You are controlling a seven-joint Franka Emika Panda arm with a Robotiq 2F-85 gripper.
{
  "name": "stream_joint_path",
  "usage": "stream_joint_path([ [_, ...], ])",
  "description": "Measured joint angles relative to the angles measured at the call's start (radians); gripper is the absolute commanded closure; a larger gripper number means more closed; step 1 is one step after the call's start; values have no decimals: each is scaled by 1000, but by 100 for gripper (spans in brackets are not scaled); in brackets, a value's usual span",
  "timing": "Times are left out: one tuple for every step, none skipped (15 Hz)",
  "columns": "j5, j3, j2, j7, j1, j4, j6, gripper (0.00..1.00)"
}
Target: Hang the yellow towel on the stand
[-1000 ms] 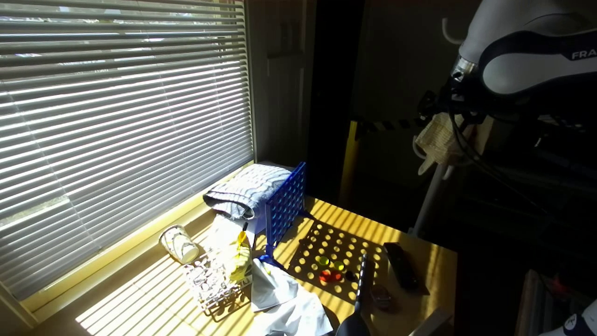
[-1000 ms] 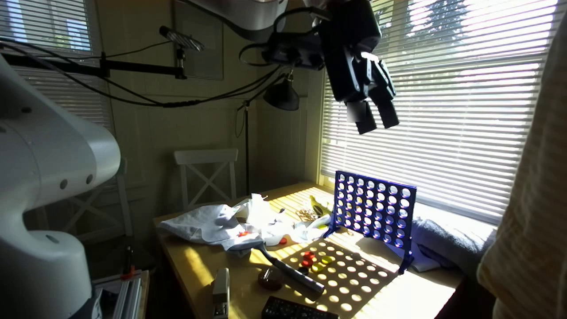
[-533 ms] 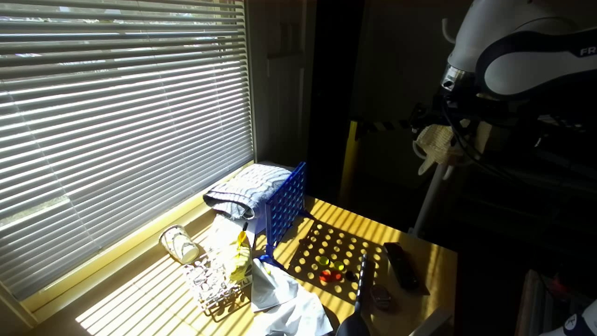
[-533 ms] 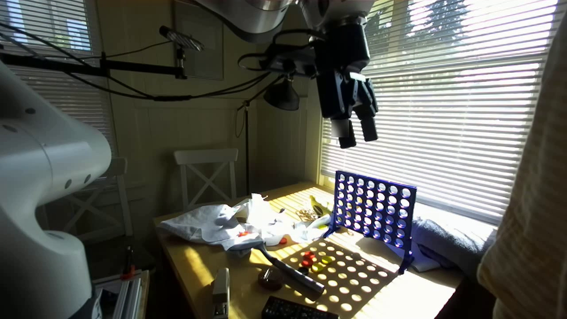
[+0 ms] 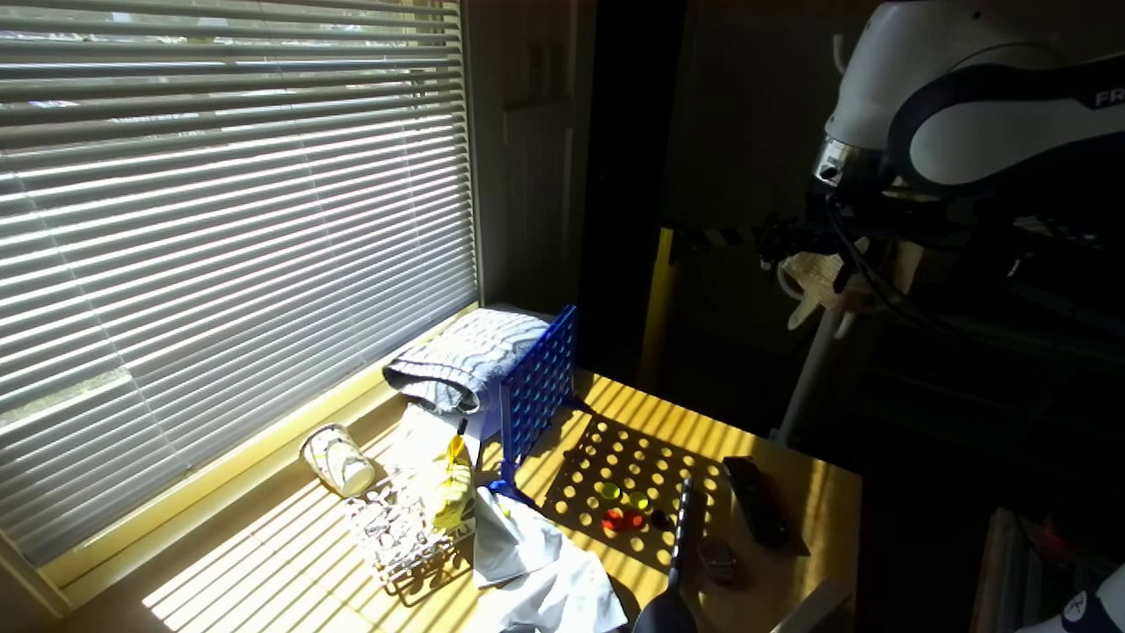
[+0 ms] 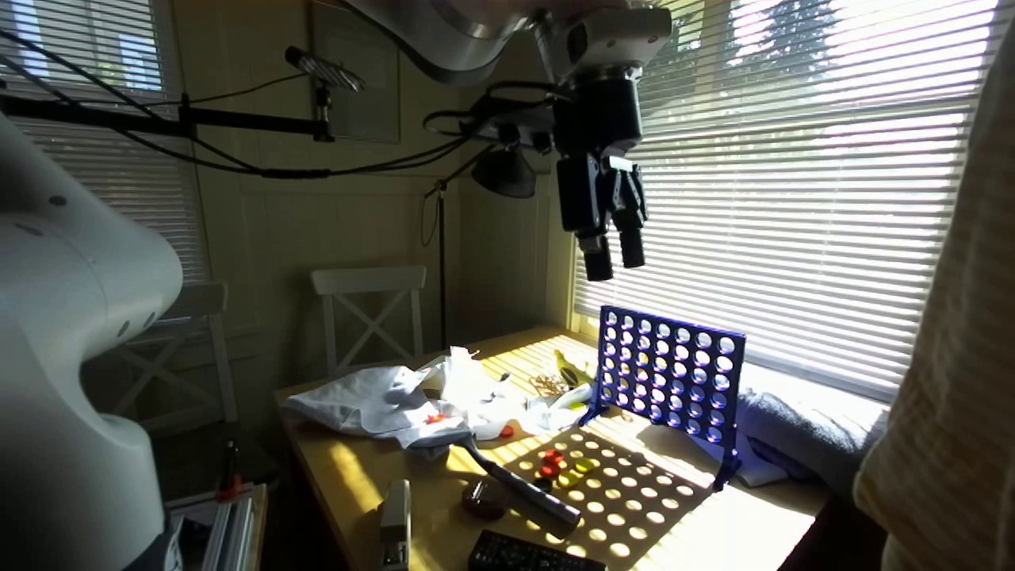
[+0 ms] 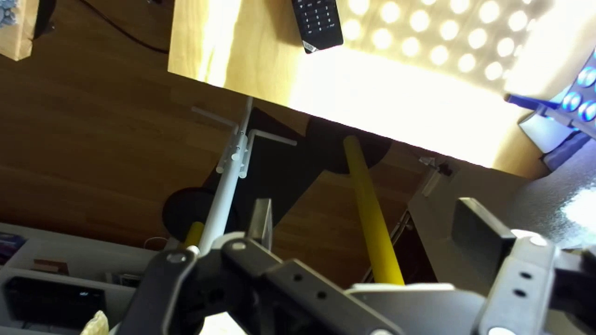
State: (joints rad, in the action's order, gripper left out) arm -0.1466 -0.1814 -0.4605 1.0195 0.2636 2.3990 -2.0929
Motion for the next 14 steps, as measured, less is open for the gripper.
stream_joint_path([
  [0,8,4,-6,-16,0,3,0],
  [1,17,7,-13,-33,0,4,0],
  [3,26,10,-24,-50,0,6,0],
  [7,35,12,-40,-66,0,7,0],
  [9,43,15,-57,-81,0,7,0],
  [13,52,16,-76,-96,0,7,0],
  [17,59,18,-97,-108,0,7,0],
  [23,65,20,-120,-119,0,8,0],
  [30,70,21,-141,-129,0,9,0],
  [39,74,23,-162,-138,0,12,0],
  [46,77,25,-180,-145,0,17,0],
  [52,79,26,-197,-151,0,21,0],
  [55,79,28,-211,-155,0,24,0],
  [55,78,28,-212,-156,1,25,0],
])
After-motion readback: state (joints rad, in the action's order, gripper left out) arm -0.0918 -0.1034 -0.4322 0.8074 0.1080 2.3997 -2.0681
